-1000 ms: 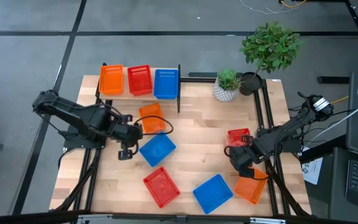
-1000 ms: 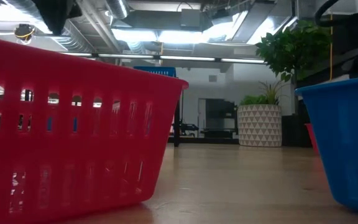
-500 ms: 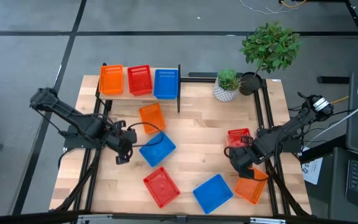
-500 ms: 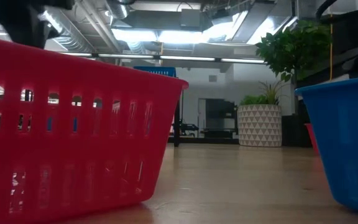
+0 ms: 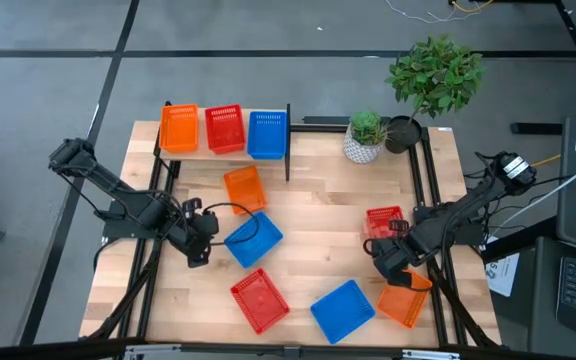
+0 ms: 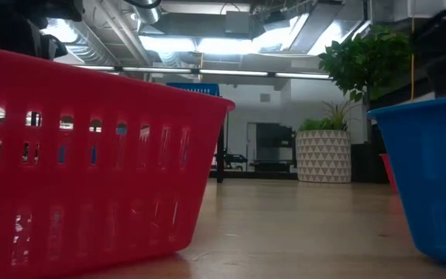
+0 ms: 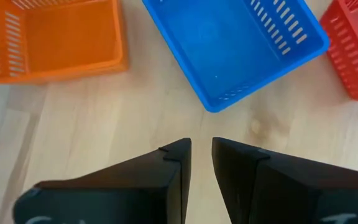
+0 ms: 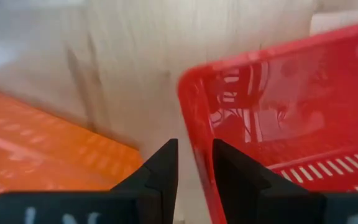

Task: Stack baskets on shelf by color
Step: Stack the top red bin on top of the red bin on the shelf

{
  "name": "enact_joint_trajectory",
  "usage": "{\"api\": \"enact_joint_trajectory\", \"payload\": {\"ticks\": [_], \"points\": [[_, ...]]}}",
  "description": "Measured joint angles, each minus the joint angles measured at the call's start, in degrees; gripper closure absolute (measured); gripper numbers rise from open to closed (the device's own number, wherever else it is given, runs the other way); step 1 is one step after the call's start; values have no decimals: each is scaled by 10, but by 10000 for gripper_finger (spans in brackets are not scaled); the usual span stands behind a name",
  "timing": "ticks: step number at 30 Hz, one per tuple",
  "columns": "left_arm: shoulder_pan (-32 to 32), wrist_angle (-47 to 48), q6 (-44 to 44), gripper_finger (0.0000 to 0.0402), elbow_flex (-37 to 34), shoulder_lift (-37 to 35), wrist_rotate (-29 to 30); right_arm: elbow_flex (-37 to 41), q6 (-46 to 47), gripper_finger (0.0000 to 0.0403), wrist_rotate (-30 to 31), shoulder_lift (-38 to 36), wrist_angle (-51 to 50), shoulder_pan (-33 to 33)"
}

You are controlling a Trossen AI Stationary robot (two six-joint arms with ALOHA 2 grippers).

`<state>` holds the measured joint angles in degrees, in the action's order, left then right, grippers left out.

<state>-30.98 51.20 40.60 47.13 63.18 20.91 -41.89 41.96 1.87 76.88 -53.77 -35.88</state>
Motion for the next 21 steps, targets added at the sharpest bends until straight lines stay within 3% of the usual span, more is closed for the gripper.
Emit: {"api": "enact_joint_trajectory", "payload": {"ticks": [5,11,21], "points": [[-3,1,14,344,0,0,11,29,16,315,10,0,34,1],[-4,4,47,344,-1,0,17,21,13,392,-1,0,57,1],[-53,4,126,344,-44,1,35,-105,-80,401,198,0,76,29]]}}
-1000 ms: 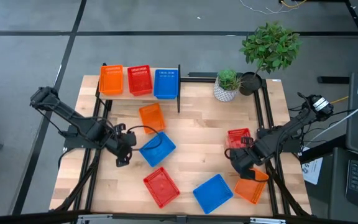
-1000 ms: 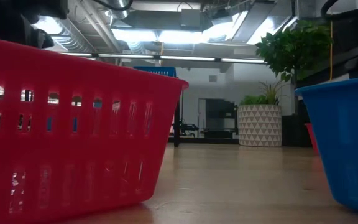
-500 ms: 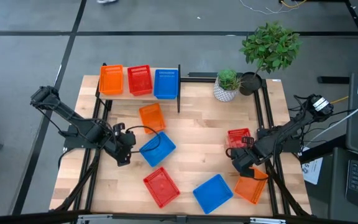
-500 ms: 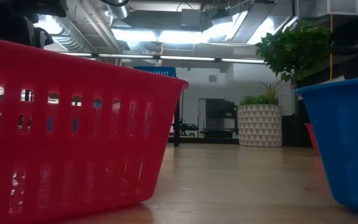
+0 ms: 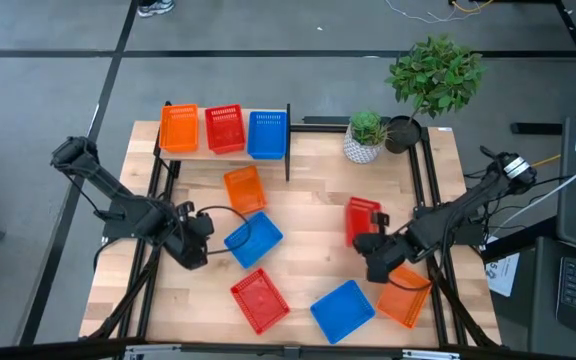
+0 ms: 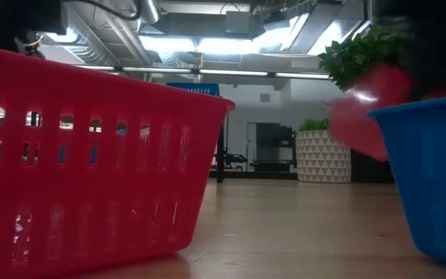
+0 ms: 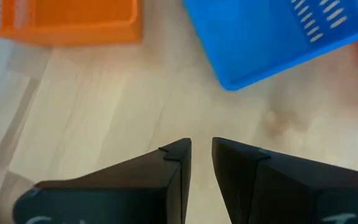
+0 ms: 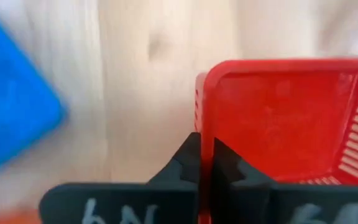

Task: Stack baskets on shelf by color
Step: Stack the top red bin on top of the red bin on the shelf

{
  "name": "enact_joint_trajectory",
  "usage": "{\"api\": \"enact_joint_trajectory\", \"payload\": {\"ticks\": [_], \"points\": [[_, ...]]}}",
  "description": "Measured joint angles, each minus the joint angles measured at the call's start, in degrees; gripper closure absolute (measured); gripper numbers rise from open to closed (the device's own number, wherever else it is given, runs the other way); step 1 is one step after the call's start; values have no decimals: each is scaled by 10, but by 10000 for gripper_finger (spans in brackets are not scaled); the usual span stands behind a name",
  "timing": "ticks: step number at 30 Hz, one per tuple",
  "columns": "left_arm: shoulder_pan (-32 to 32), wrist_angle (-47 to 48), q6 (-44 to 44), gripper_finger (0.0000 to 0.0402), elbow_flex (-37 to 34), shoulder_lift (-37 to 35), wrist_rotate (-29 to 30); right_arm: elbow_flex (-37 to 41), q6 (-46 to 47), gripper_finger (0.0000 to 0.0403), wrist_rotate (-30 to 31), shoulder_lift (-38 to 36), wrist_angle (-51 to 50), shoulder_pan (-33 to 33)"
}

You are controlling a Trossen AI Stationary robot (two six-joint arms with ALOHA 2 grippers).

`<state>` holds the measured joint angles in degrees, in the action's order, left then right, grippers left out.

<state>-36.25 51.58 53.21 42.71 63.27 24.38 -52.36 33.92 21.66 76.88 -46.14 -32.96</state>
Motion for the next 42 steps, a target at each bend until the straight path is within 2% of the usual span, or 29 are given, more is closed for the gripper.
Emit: {"api": "enact_joint_trajectory", "payload": {"ticks": [6,12,19,23,27,31,34,37,40,42], "points": [[-17,-2,53,344,-39,0,11,-57,-151,401,71,0,153,59],[-27,-11,92,344,-57,0,21,-66,-305,402,66,0,384,145],[-29,-43,91,344,-63,0,29,-68,-439,402,-28,26,664,253],[-28,-54,80,344,-63,0,47,-122,-467,402,-87,82,743,315],[-28,-62,75,344,-63,0,65,-254,-480,403,-165,171,729,366],[-28,-62,72,344,-63,0,74,-441,-483,403,-240,279,579,399],[-28,-62,71,344,-63,0,85,-592,-509,403,-252,361,402,413],[-28,-62,70,344,-63,0,91,-722,-531,403,-253,438,271,424],[-28,-63,63,344,-63,0,92,-824,-556,403,-253,502,200,434],[-28,-63,63,344,-63,0,92,-809,-570,403,-253,510,241,441]]}}
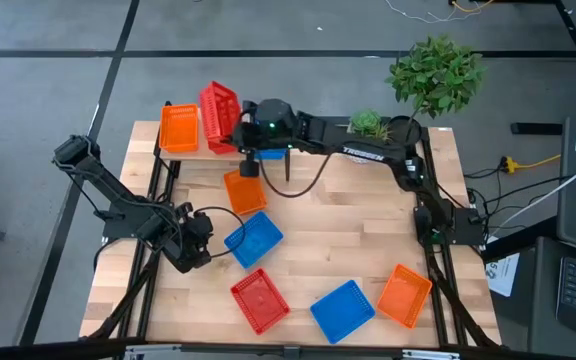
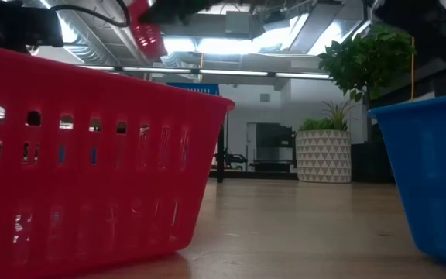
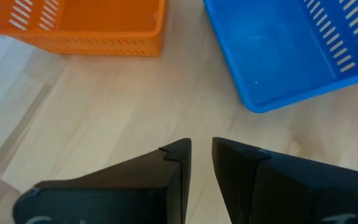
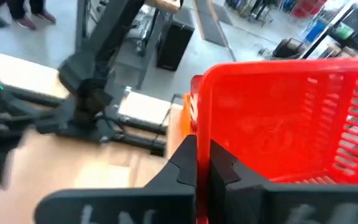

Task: Stack baskets on shelf by color
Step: Stack the top red bin on top of the red bin on the shelf

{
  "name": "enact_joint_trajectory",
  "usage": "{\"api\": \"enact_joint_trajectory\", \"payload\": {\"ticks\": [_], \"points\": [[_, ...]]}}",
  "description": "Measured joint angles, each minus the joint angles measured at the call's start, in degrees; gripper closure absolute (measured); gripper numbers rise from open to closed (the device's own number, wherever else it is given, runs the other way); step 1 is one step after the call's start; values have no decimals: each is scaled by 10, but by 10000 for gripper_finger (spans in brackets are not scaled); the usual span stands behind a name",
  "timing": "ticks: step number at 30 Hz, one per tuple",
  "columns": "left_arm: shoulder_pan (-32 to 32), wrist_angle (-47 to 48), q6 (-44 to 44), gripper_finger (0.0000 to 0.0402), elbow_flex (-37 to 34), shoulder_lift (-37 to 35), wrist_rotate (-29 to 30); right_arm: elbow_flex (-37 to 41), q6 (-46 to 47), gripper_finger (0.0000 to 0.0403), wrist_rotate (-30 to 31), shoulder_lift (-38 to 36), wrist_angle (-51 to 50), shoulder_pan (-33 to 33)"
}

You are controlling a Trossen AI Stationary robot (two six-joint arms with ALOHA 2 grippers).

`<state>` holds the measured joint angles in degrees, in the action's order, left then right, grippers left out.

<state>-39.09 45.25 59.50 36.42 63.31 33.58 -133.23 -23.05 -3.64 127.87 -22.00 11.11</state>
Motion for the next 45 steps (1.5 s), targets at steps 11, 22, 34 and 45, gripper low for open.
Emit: {"api": "enact_joint_trajectory", "payload": {"ticks": [11,22,34,45], "points": [[0,2,-2,344,0,0,-1,35,16,403,-3,2,-7,37],[0,1,-2,344,0,0,0,35,22,403,-32,13,-7,49],[0,1,-2,344,0,0,0,35,34,399,-22,19,-7,54],[0,1,-2,344,0,0,0,35,33,342,-20,19,-1,57]]}}
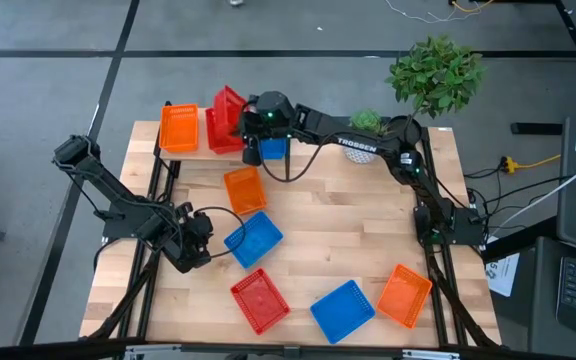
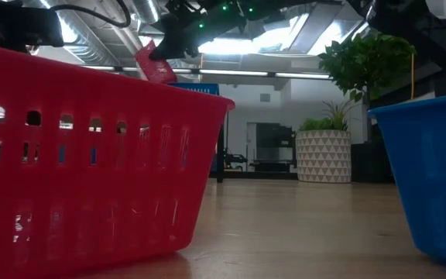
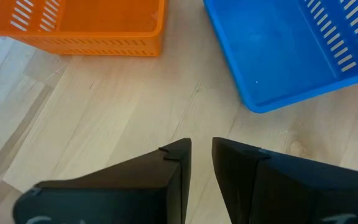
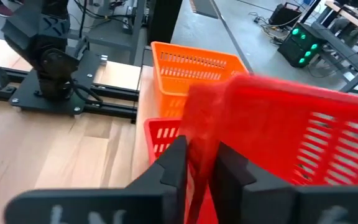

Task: Stack baskets on shelf by color
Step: Stack the top red bin on top of the red bin on the shelf

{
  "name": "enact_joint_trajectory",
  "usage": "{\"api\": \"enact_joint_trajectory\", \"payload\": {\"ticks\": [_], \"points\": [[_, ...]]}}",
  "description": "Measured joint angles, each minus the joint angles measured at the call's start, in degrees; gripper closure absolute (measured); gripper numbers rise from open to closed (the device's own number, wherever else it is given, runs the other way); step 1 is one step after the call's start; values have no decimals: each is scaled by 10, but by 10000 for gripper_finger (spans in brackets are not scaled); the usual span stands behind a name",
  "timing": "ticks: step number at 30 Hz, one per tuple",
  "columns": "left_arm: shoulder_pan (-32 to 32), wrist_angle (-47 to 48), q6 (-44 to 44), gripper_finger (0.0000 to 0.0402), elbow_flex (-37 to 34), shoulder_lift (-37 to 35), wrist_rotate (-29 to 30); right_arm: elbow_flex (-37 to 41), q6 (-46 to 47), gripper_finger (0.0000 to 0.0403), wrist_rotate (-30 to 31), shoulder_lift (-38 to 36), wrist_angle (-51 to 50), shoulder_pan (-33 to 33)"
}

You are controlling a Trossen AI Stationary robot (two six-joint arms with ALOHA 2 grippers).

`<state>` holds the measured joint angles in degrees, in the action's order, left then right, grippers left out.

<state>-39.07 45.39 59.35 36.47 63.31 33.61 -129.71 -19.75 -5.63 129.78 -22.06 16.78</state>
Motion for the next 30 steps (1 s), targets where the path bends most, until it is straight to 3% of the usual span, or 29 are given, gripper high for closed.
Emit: {"api": "enact_joint_trajectory", "payload": {"ticks": [13,17,22,25,30], "points": [[0,0,0,344,0,0,0,-5,6,323,-4,-1,29,-7],[0,0,1,344,0,0,0,-54,45,322,-5,-6,-58,-25],[0,-4,4,344,0,0,10,-36,60,322,-2,-59,-198,-50],[0,-9,4,344,0,0,57,-35,84,322,0,-73,-304,-60],[20,-3,-5,344,18,-12,248,-35,127,322,0,-87,-512,-78]]}}
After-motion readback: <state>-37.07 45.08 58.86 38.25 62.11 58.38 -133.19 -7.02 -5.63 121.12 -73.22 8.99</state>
